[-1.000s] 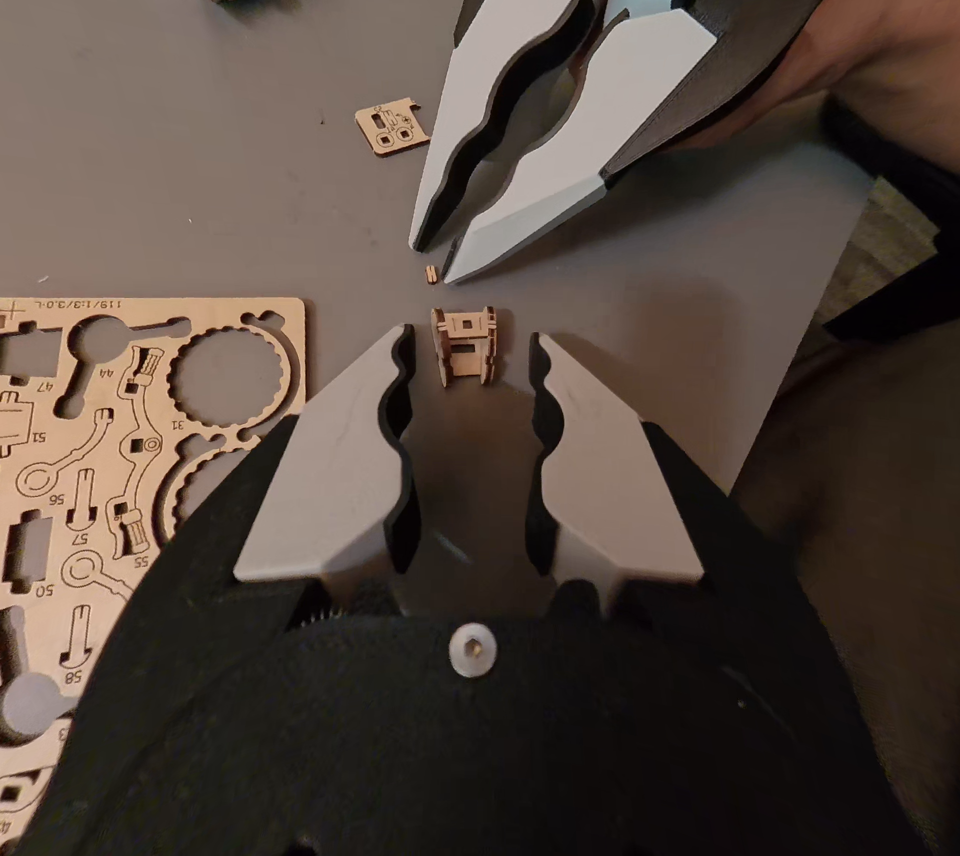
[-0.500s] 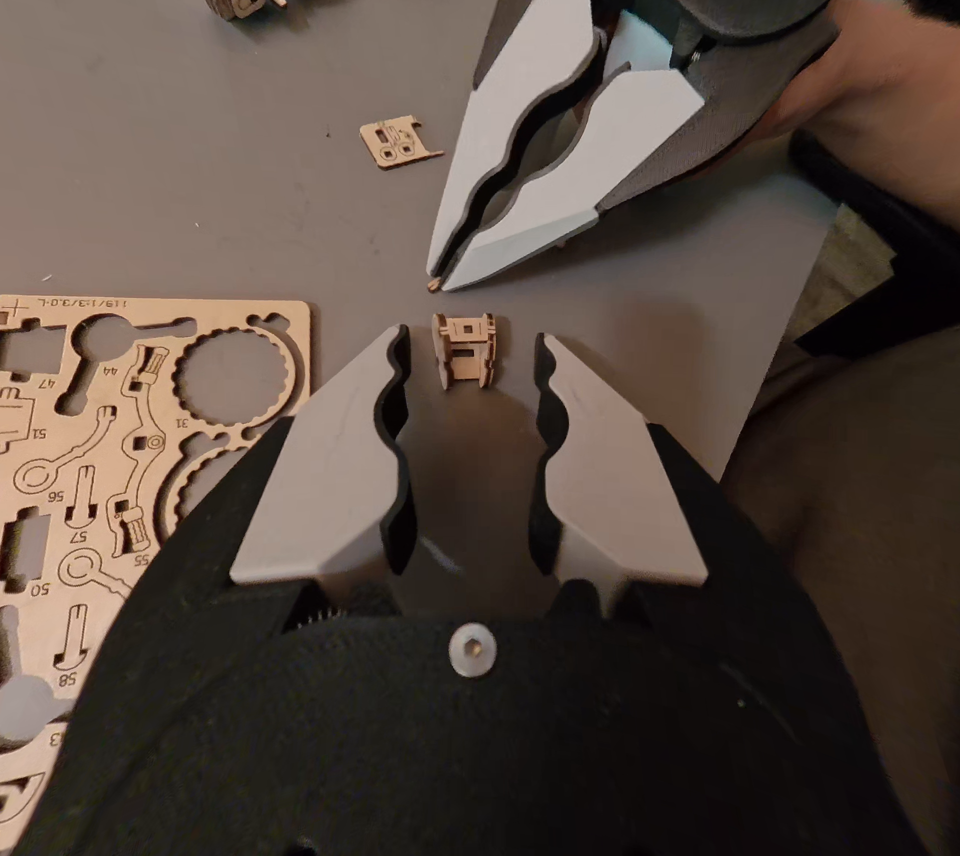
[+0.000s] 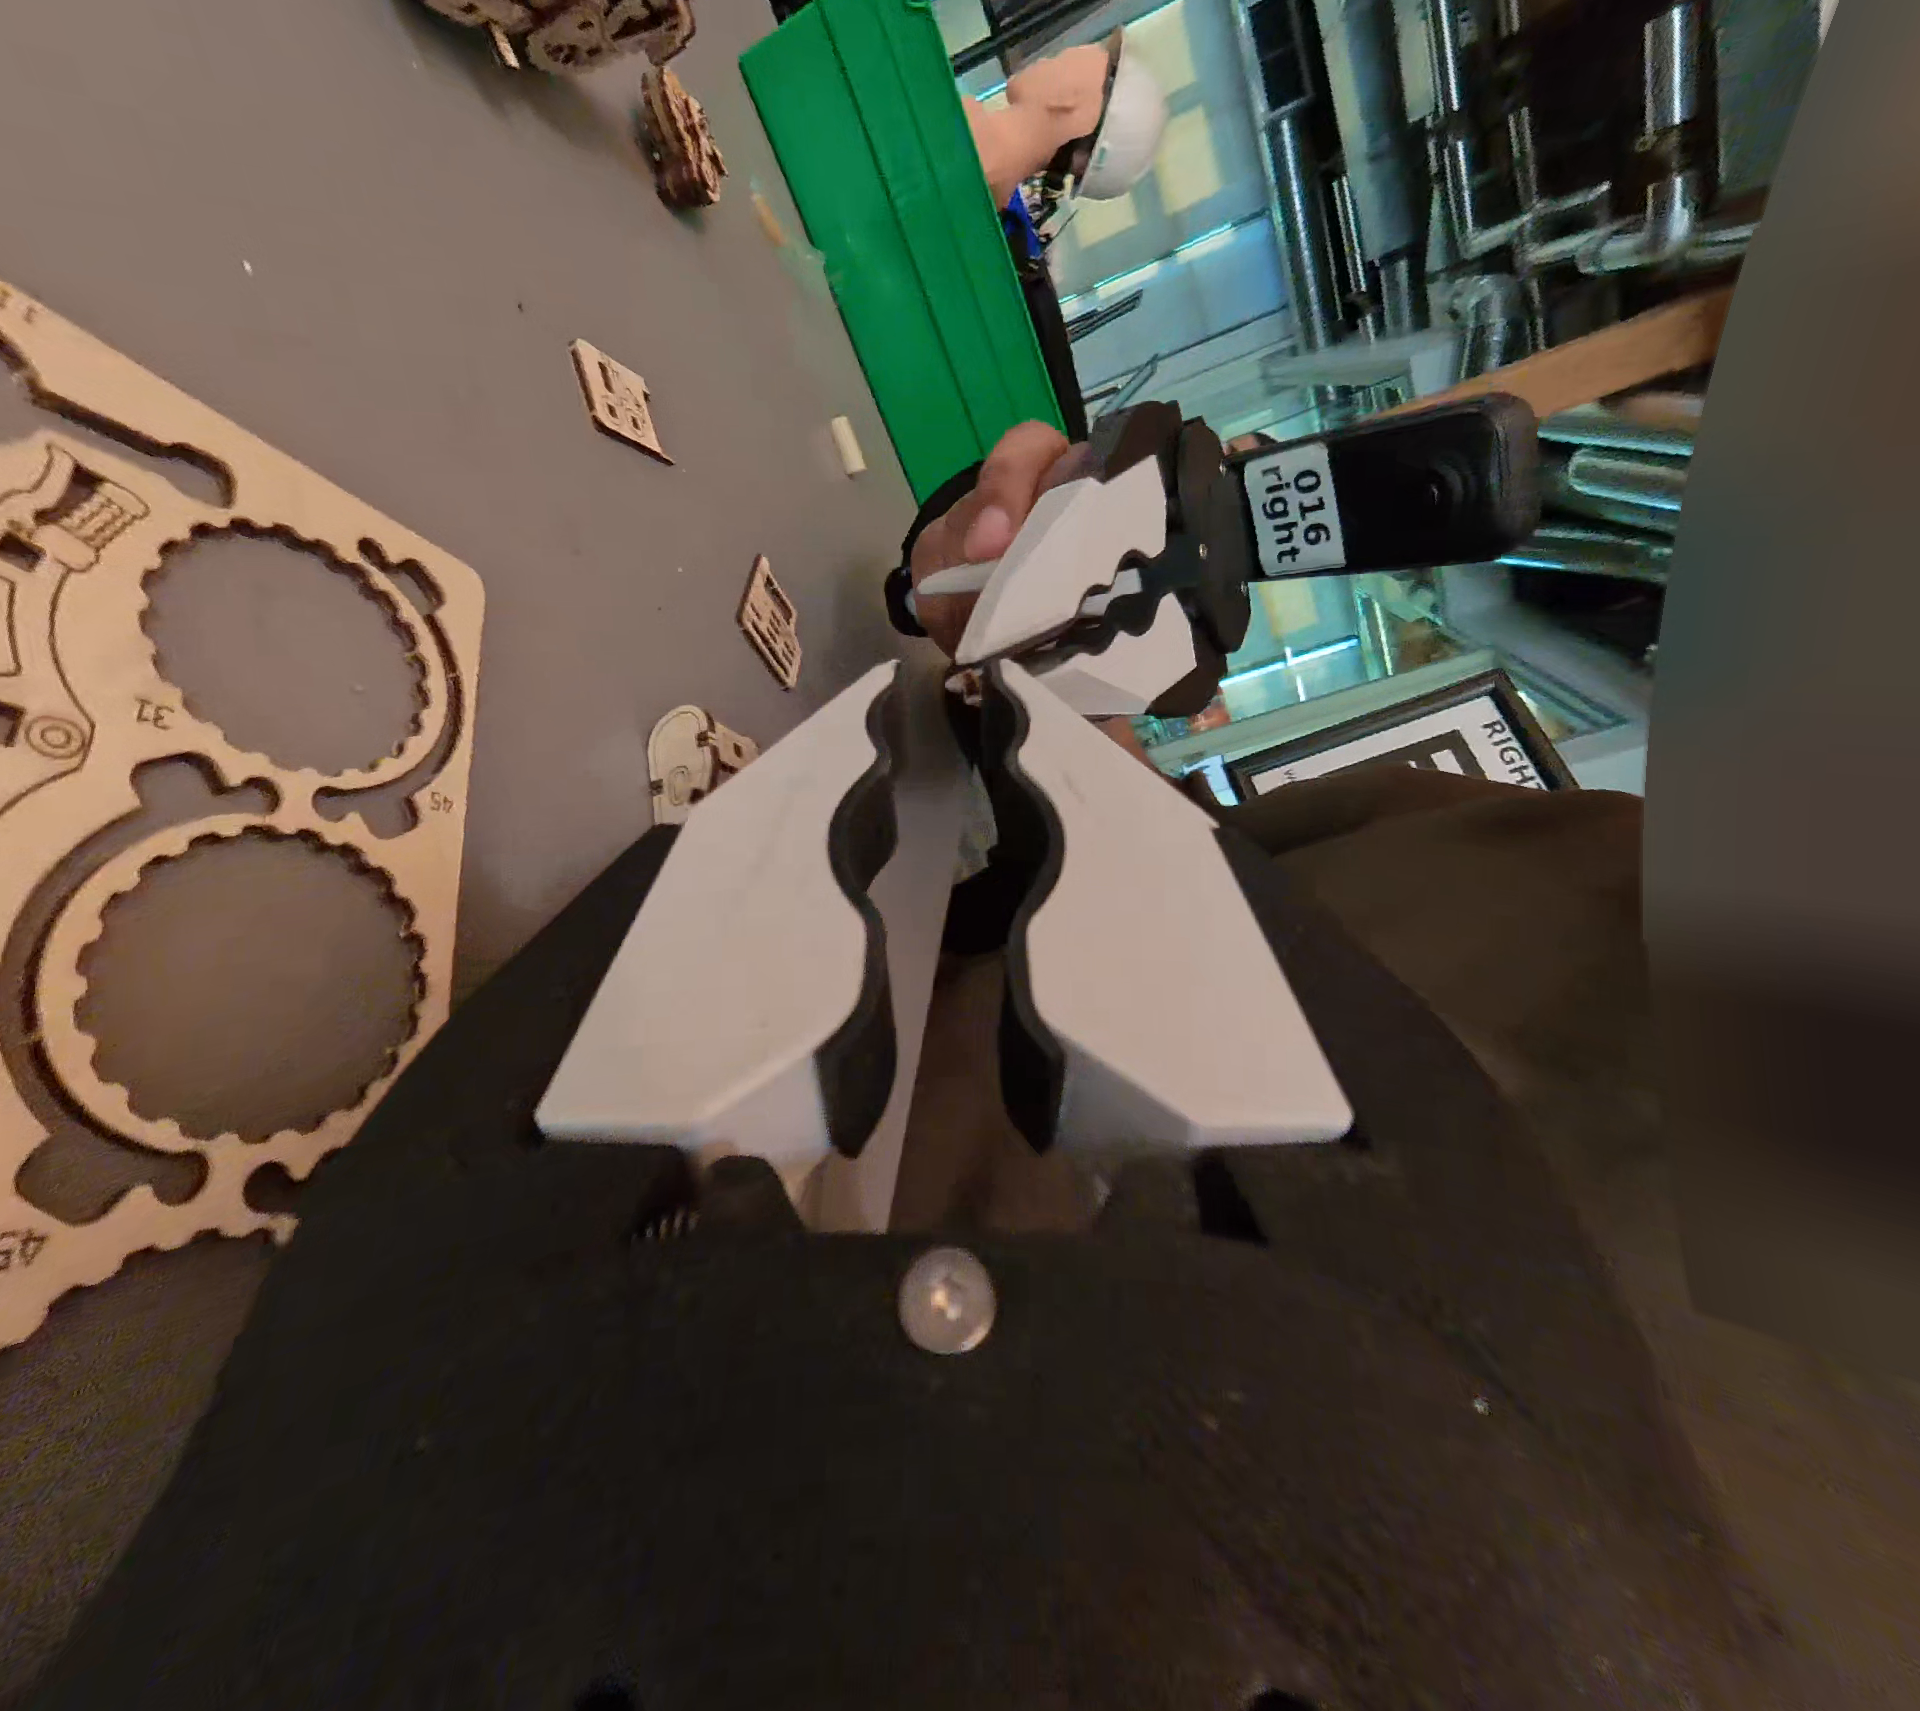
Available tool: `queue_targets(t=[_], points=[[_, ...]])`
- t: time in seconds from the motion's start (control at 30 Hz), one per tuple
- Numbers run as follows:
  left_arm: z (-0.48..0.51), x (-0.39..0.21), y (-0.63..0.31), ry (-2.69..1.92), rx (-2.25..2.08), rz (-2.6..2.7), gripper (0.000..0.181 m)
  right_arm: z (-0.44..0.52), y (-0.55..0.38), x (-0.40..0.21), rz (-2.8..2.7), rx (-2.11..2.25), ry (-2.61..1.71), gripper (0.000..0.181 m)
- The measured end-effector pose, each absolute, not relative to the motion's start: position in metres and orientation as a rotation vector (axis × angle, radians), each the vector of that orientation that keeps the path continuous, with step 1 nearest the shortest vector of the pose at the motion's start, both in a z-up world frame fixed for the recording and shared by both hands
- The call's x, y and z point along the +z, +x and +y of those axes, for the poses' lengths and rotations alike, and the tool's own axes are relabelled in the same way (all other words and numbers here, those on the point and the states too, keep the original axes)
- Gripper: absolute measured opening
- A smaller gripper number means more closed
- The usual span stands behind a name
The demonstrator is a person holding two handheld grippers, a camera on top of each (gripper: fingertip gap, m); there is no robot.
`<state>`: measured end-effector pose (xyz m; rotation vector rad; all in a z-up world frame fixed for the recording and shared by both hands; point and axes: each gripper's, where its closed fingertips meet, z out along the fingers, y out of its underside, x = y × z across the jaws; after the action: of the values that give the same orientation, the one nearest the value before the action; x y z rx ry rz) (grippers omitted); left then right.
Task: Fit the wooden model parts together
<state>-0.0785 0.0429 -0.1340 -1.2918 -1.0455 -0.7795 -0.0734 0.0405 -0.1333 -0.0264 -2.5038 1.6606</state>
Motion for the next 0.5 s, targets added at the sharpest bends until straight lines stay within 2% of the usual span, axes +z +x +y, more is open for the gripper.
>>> queue_targets(t=[0.2,0.37,0.5], points=[[0.0478,-0.1315,-0.0715,-1.281,-0.842,-1.026,0.011,0.0392,-0.0716,-0.1315,-2.492,1.663,-0.012,0.0],[0.0486,-0.1296,-0.0699,-1.26,-0.874,-1.017,0.002,0.039,-0.0708,-0.1308,-2.488,1.668,-0.007,0.0],[0.0481,-0.1277,-0.0695,-1.23,-0.913,-1.013,0.001,0.0387,-0.0698,-0.1292,-2.483,1.681,-0.002,0.001]])
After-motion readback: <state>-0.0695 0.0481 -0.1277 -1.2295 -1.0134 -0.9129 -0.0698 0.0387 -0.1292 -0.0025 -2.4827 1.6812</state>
